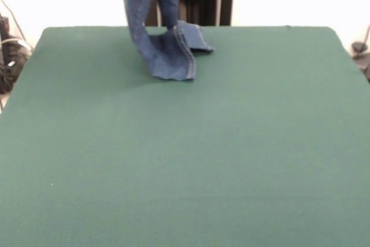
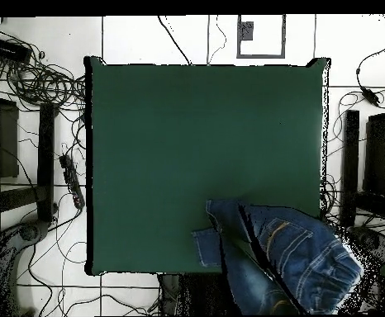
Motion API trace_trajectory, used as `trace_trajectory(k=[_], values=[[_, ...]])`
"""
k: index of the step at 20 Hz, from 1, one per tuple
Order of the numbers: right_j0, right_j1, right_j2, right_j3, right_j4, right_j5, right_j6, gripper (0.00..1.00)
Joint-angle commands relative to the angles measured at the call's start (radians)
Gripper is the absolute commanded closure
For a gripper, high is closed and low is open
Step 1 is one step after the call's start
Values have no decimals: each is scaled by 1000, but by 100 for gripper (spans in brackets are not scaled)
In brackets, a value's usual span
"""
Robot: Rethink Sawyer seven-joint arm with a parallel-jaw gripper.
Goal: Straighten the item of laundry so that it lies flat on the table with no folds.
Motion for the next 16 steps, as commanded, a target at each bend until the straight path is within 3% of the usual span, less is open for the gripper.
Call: trace_trajectory(k=[1,16], values=[[116,-8,-133,-240,50,239,-158,100],[328,-71,-237,-732,74,676,-172,100]])
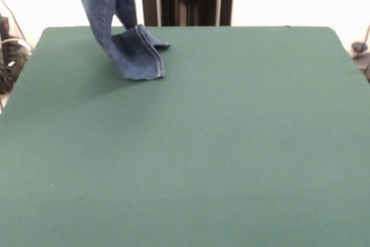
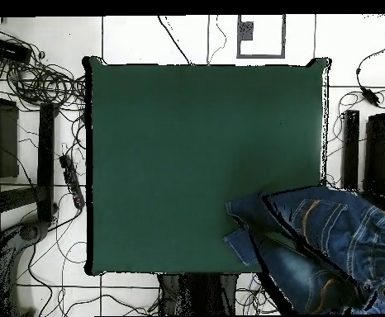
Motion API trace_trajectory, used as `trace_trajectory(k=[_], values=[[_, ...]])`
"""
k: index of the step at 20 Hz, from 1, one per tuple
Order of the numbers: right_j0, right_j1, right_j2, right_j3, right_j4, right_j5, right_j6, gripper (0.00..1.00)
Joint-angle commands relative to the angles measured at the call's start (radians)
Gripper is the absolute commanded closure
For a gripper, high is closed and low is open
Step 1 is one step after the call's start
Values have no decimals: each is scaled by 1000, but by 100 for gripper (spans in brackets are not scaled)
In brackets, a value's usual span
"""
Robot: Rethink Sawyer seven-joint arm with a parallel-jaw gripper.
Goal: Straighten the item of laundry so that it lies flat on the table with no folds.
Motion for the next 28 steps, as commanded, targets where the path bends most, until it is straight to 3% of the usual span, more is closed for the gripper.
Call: trace_trajectory(k=[1,9,21,24,28], values=[[156,-22,-158,-334,80,258,-170,100],[258,-24,-186,-578,97,483,-175,100],[449,10,-234,-1026,130,842,-183,100],[511,18,-248,-1156,182,941,-149,100],[556,31,-261,-1251,206,1014,-137,100]])
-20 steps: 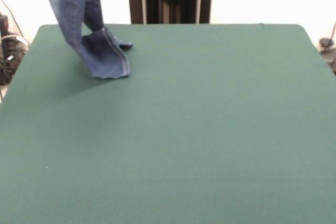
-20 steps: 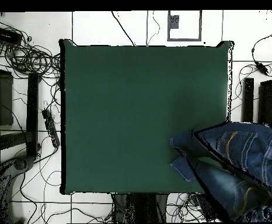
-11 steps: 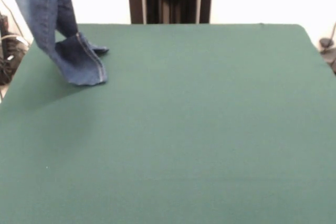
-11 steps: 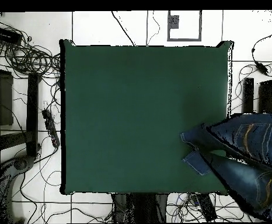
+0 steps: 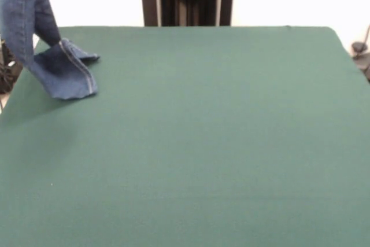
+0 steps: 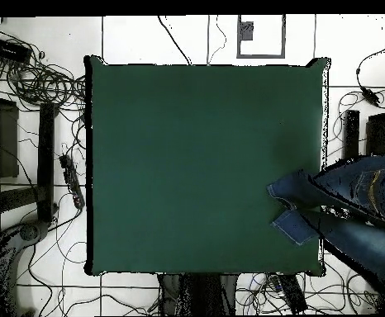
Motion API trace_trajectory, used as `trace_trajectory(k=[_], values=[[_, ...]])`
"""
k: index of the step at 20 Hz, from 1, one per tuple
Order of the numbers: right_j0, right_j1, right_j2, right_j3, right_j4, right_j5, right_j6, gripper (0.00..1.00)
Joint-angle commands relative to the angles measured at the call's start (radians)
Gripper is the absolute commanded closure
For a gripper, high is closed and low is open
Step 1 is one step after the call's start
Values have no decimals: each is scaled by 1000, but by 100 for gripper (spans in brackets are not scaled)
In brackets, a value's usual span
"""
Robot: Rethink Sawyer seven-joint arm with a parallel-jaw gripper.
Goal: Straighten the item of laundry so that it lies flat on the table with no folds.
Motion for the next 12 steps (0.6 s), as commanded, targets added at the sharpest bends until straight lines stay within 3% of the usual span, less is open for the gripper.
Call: trace_trajectory(k=[1,12], values=[[148,49,-141,-335,129,203,-137,100],[173,36,-153,-383,174,257,-96,100]])
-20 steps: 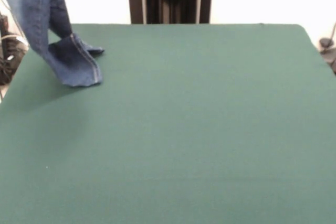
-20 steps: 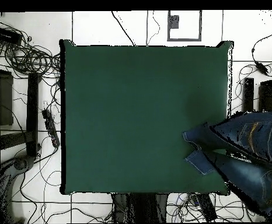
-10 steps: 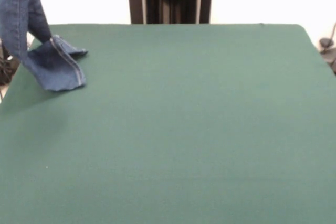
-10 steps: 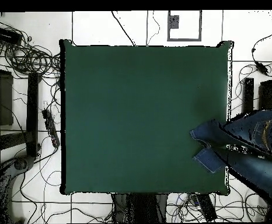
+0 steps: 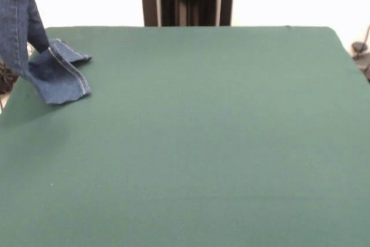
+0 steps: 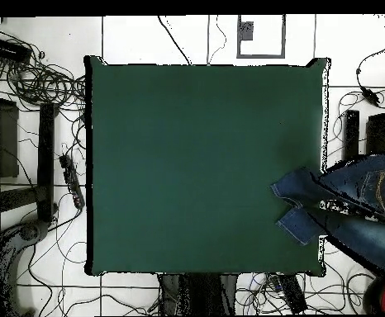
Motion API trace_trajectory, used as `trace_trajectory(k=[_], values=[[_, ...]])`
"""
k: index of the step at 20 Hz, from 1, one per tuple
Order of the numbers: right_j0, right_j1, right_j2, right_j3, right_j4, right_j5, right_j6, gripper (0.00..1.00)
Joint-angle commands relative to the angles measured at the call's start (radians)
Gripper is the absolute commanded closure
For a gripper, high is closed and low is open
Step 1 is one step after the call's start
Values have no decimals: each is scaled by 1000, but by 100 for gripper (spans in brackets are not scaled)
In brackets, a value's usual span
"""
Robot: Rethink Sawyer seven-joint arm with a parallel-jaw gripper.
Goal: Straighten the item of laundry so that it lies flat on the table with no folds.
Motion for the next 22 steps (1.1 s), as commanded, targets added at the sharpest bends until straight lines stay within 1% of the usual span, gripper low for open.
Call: trace_trajectory(k=[1,6,11,13,14,16,18,22], values=[[75,26,-97,-144,110,109,-93,100],[73,16,-93,-145,139,132,-66,100],[78,31,-70,-149,174,179,-33,100],[81,37,-57,-150,195,198,-12,100],[84,38,-49,-147,230,205,23,100],[86,39,-40,-145,261,213,53,100],[87,42,-25,-149,258,232,60,100],[93,41,-3,-151,288,254,105,100]])
